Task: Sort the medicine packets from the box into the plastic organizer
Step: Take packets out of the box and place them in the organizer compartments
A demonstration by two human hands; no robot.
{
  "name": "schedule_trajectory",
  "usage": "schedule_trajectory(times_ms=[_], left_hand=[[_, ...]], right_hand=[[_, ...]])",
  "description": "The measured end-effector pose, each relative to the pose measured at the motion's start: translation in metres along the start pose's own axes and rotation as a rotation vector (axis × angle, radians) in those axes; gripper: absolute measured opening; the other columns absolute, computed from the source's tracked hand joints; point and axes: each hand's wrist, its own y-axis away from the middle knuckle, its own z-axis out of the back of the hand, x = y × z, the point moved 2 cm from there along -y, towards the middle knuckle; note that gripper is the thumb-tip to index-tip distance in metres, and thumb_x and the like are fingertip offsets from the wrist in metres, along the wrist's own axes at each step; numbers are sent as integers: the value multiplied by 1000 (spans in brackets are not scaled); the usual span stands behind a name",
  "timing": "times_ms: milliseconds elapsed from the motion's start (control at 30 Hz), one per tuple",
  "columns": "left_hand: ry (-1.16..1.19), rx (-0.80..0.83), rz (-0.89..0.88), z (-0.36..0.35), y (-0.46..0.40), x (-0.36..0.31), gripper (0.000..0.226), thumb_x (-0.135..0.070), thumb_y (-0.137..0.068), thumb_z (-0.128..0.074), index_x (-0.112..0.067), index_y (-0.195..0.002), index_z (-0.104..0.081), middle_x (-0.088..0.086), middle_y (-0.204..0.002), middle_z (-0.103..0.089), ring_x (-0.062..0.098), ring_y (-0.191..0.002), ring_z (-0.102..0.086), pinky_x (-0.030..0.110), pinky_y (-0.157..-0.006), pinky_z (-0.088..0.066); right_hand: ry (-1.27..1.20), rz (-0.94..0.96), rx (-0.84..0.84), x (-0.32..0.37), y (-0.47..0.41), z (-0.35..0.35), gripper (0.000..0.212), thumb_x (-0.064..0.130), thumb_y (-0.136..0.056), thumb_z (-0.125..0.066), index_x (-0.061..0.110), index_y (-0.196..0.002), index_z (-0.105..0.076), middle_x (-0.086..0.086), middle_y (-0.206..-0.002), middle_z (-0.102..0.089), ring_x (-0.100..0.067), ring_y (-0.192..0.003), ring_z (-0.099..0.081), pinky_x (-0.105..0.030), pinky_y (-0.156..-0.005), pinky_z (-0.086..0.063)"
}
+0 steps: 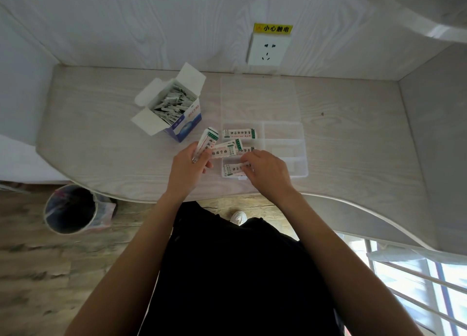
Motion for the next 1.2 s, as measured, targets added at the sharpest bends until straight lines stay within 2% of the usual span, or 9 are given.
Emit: schedule_trajectory(times_ms=[200, 333, 433, 600, 700, 800, 867, 1033, 1200], left_hand=[[-11, 8, -6, -1, -1, -3, 11, -20, -93, -54, -11, -99, -58, -7, -70, -61, -5, -53, -58, 9, -49, -44], [14, 8, 1, -2, -1, -5, 10, -19, -93, -55, -12, -98, -58, -7, -70, -62, -4, -52, -58, 9, -49, -44], [21, 20, -5, -4, 0, -7, 10, -18, -93, -55, -11, -98, -59, -7, -69, -62, -3, -52, -58, 10, -50, -45], [0, 80, -29, -11, 3, -12, 8, -18, -94, -54, -13, -97, -58, -8, -69, -61, -6, -51, -57, 9, -49, -43], [-25, 176, -64, -18, 7, -15, 6, -19, -94, -52, -17, -94, -58, -6, -67, -61, -3, -50, -54, 10, -50, -42], [-52, 239, -84, -24, 8, -17, 10, -19, -96, -49, -25, -91, -56, -5, -64, -61, 0, -49, -51, 15, -50, -42], [-70, 194, -52, -25, 6, -17, 10, -17, -97, -44, -17, -97, -53, -3, -67, -60, -2, -49, -52, 11, -48, -39], [-119, 126, 31, -17, -4, -16, 14, -17, -97, -38, -10, -98, -50, 7, -95, -61, 5, -58, -55, 17, -52, -40], [-368, 238, -123, -11, -8, -22, 17, -23, -94, -48, -13, -95, -62, 0, -97, -61, 16, -84, -55, 23, -63, -39]], right_hand=[[361, 162, -84, 10, -5, -3, 15, 24, -58, -85, 22, -56, -71, 7, -52, -62, -16, -55, -57, -19, -50, -41], [316, 176, -50, 10, -2, -1, 5, 26, -76, -75, 21, -75, -76, 5, -70, -69, -17, -71, -61, -24, -57, -47], [-65, -53, 5, 3, 5, 4, 22, 22, -96, -50, 15, -102, -70, -3, -95, -70, -20, -86, -63, -33, -71, -53], [-883, -452, -84, -6, 10, 21, 29, 28, -98, -45, 16, -123, -54, 5, -96, -65, -11, -68, -66, -29, -58, -57], [-832, -381, -51, -8, 9, 19, 36, 29, -88, -63, 20, -121, -53, 6, -98, -62, -12, -73, -68, -29, -61, -58], [-841, -368, -120, -14, 11, 15, 15, 14, -84, -68, 27, -90, -62, -12, -84, -67, -20, -68, -69, -38, -63, -58], [-831, -401, -151, -20, 14, 11, 21, 9, -84, -66, 30, -81, -63, -16, -78, -67, -15, -63, -68, -39, -65, -58], [-587, -413, -147, -20, 16, 4, 6, 16, -86, -64, 19, -89, -68, -3, -76, -69, -15, -68, -65, -36, -68, -55], [-267, -304, -50, -10, 9, 3, 11, 27, -90, -58, 26, -94, -68, 8, -88, -71, -14, -76, -65, -24, -65, -44]])
